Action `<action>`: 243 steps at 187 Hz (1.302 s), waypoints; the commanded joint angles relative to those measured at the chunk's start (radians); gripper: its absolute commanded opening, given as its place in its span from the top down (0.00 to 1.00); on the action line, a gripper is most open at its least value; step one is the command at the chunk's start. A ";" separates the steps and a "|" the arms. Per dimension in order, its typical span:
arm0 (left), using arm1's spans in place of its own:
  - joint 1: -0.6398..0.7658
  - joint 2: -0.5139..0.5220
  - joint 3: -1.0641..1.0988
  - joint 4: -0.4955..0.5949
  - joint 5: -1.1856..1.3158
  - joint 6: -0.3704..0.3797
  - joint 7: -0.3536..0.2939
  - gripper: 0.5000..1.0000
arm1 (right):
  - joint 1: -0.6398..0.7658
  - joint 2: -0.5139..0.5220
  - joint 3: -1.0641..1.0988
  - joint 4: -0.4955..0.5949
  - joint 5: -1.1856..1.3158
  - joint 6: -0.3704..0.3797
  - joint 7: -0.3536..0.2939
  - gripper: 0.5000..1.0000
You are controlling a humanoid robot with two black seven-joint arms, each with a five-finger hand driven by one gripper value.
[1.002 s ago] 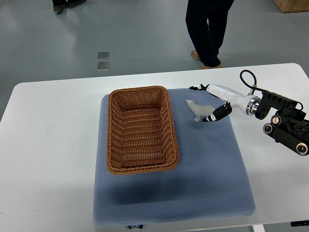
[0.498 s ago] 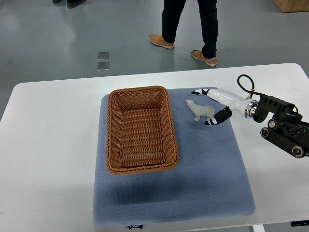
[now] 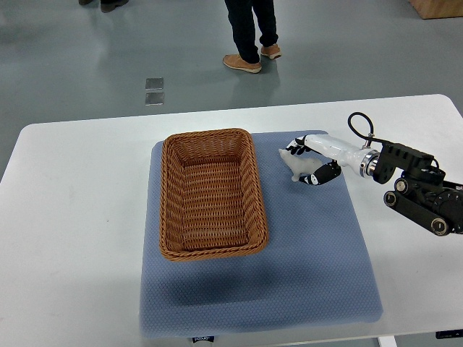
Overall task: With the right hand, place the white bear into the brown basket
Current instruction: 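Close the right hand fingers around the white polar bear, then lift the bear with the right hand and carry it over the basket, then open the right hand to drop the bear into the wicker basket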
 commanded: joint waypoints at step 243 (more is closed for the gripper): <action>0.001 0.000 0.000 0.000 0.001 0.000 0.000 0.00 | 0.252 0.132 -0.157 0.046 0.016 0.015 0.159 1.00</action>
